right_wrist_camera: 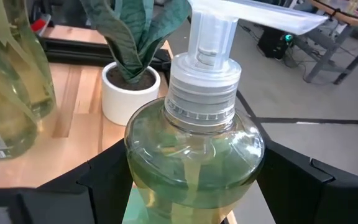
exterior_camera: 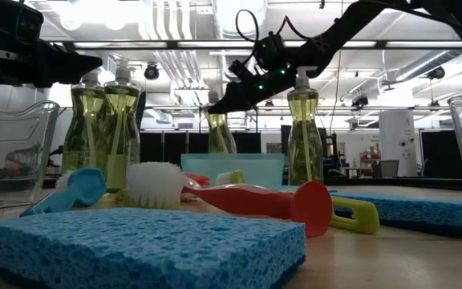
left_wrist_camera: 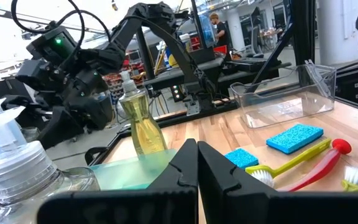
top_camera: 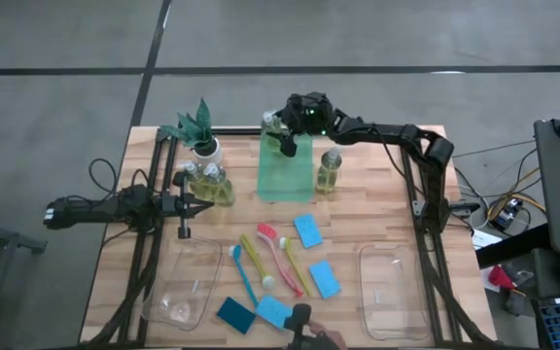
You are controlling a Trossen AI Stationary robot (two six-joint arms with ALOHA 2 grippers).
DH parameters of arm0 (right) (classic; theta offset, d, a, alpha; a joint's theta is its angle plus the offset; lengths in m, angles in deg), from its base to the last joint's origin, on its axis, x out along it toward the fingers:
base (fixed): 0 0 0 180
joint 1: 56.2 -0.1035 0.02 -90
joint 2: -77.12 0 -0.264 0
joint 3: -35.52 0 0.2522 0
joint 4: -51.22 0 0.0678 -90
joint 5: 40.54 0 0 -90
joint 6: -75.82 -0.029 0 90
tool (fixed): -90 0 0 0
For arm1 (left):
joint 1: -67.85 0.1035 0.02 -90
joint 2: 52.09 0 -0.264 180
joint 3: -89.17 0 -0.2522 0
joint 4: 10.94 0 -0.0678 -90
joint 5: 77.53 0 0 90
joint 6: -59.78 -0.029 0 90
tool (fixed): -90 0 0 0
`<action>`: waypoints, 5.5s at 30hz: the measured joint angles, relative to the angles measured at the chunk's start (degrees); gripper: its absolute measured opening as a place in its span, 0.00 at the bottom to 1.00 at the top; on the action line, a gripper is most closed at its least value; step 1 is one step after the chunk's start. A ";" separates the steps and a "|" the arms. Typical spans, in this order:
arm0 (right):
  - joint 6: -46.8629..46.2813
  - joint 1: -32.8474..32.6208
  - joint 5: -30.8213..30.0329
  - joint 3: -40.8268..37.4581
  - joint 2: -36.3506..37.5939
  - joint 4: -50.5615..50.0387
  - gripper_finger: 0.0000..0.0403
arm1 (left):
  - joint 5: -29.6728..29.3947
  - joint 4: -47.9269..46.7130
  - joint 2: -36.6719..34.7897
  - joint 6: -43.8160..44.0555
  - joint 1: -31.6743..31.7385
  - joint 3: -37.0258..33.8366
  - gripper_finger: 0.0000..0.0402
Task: Pick & Place Kitchen Sink Supplies
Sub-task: Put the top right dishwashing liquid into the green bin
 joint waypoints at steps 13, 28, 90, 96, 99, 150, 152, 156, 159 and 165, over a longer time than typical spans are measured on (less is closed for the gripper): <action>-2.77 2.34 13.85 -1.08 0.17 0.01 0.71 | -0.04 0.00 0.00 0.01 -0.01 0.00 0.00; -1.10 2.38 11.77 -1.22 -0.01 1.90 0.71 | -0.22 0.00 0.00 0.00 -0.02 0.00 0.00; -2.10 2.23 3.37 -4.48 25.29 -22.26 0.89 | -0.12 0.00 -0.01 0.02 0.00 0.00 0.00; -5.36 0.54 3.88 -5.35 30.68 -30.24 0.89 | -0.22 0.00 -0.02 0.00 0.00 0.00 0.00; -6.90 -0.29 3.90 -5.36 32.76 -33.99 0.89 | -0.22 0.00 -0.01 0.00 -0.02 0.00 0.00; -34.92 -27.30 2.21 -27.10 38.76 -50.55 0.89 | -0.01 0.00 -0.02 0.01 -0.01 0.00 0.00; -35.61 -27.31 1.66 -28.81 38.77 -50.55 0.89 | 0.00 0.00 -0.02 0.02 0.00 0.00 0.00; -36.99 -27.28 0.55 -31.17 38.84 -50.49 0.89 | -0.02 0.00 0.00 0.01 -0.01 0.00 0.00; -36.34 -27.30 0.24 -32.35 39.97 -49.71 0.89 | -0.04 0.00 -0.02 0.02 0.00 0.00 0.00; -36.41 -27.68 -5.90 -33.19 47.18 -49.93 0.89 | -0.18 0.00 0.00 0.00 -0.02 0.00 0.00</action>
